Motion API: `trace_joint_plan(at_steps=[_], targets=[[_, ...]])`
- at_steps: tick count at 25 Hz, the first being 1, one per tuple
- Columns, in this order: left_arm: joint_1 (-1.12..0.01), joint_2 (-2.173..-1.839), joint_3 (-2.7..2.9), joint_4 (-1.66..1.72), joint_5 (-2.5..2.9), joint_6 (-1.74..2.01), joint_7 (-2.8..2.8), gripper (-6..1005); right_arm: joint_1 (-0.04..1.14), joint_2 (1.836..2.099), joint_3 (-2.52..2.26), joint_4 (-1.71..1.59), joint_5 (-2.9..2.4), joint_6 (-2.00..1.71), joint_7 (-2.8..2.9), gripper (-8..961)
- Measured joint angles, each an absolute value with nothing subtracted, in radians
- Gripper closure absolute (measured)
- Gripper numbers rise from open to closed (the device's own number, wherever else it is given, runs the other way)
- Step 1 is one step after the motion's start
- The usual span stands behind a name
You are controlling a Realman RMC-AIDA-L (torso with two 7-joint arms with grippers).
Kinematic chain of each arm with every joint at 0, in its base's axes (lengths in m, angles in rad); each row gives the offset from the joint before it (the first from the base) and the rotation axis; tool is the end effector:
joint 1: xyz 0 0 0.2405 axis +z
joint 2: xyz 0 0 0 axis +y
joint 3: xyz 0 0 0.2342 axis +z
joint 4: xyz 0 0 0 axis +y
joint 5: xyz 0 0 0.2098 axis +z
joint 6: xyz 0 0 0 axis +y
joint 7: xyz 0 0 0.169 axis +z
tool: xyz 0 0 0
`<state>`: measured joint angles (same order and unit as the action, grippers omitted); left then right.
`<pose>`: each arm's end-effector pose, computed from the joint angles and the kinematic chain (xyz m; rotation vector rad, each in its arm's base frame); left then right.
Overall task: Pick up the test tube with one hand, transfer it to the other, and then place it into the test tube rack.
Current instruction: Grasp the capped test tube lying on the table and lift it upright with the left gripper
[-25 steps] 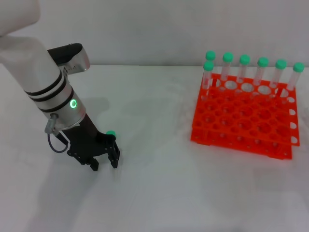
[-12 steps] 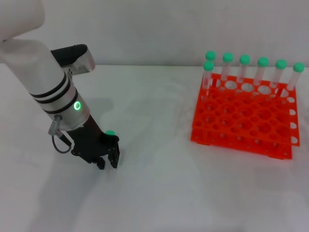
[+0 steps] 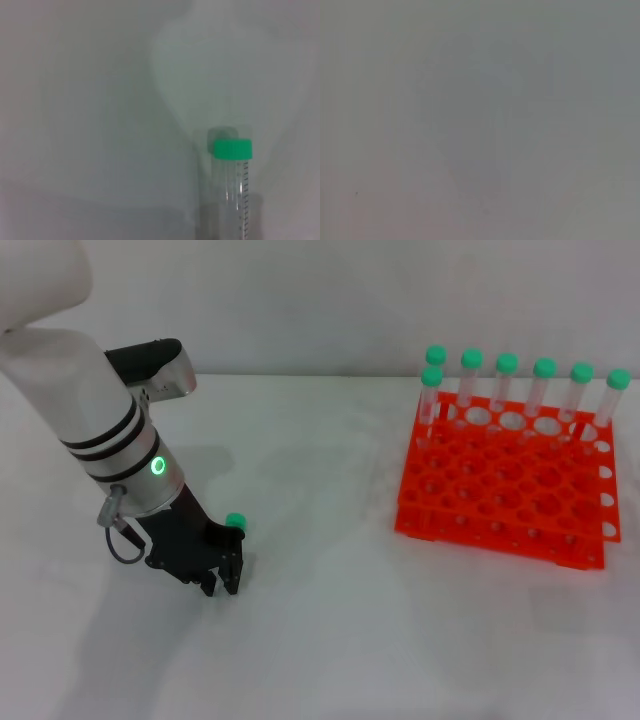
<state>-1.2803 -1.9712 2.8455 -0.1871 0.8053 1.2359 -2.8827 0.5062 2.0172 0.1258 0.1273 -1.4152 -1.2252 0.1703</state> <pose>-0.2148 0.3945 -0.0436 -2.0056 -1.8878 0.5585 0.3240 0.3591 0.0330 -1.4678 0.5562 0.7003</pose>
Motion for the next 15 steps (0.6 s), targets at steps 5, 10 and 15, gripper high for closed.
trace_joint_plan(at_steps=[5,10,15], targets=[[-1.277,-1.971,2.846,-0.187,0.803,1.236,-2.836,783,0.506,2.017,0.126,0.127,-1.415,-1.226,0.17,80],[-1.301,-1.97,2.846,-0.196,0.798,1.225,-2.782,799,0.505,2.017,0.126,0.127,-1.413,-1.227,0.17,80],[-1.321,-1.962,2.846,-0.22,0.724,1.175,-2.711,799,0.496,2.017,0.128,0.127,-1.412,-1.228,0.171,80]])
